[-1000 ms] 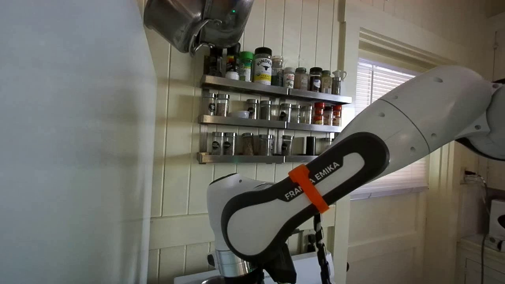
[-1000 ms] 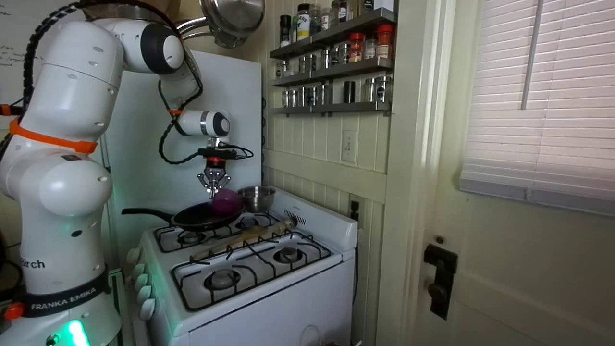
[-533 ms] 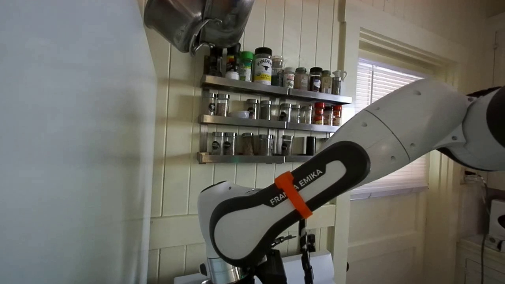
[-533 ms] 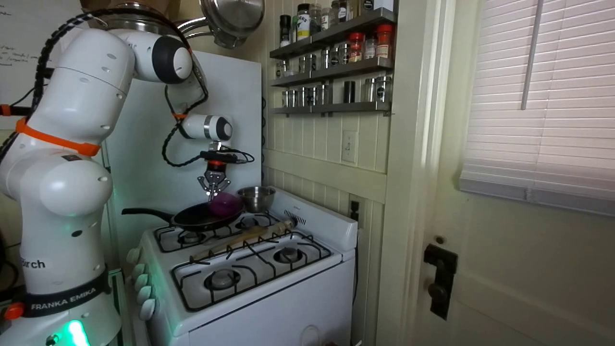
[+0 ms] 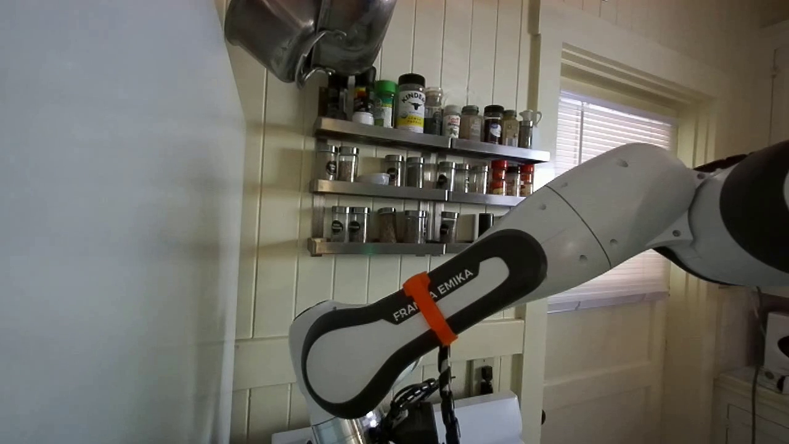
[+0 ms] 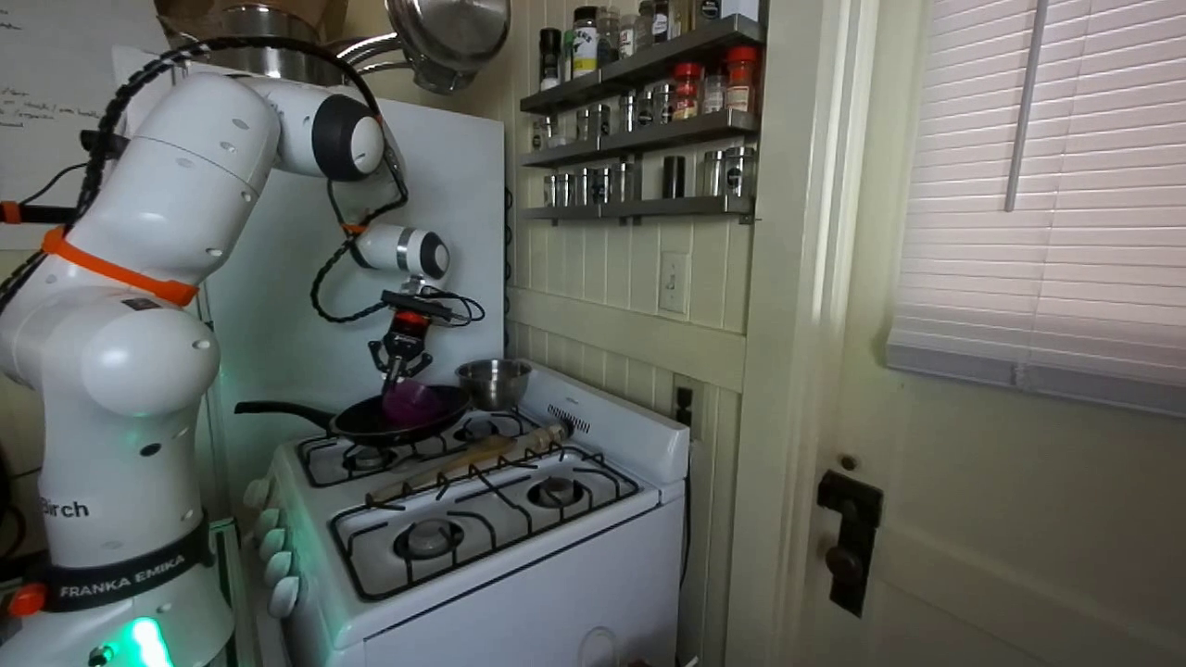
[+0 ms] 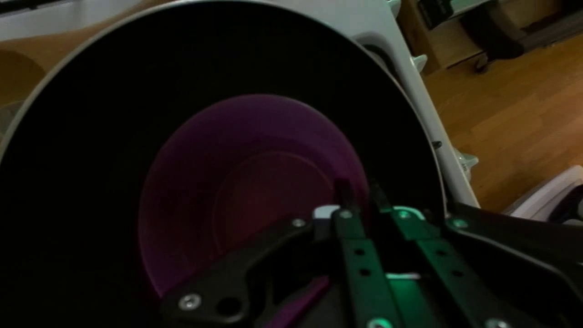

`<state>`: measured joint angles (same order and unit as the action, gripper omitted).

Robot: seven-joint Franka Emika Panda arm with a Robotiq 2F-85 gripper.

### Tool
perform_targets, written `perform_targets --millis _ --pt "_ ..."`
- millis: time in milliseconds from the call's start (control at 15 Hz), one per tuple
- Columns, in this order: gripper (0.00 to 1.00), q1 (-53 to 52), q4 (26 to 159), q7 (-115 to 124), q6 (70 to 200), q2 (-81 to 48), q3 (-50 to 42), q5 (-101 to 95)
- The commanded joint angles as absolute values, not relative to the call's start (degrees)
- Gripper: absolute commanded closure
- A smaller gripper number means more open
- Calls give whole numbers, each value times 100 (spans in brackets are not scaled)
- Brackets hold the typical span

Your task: Put the purple bowl on the pan then move the silver bowl to the right.

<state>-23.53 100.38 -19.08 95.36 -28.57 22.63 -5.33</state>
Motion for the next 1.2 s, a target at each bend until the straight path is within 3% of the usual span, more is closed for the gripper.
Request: perform_targets --millis 0,467,1133 --pt "56 -2406 9649 -1989 9038 -3145 2260 -342" --pt "3 -2396 9512 -2042 8840 -3306 2246 -312" --pt "0 -2597 9938 -632 9213 -2902 2019 -405"
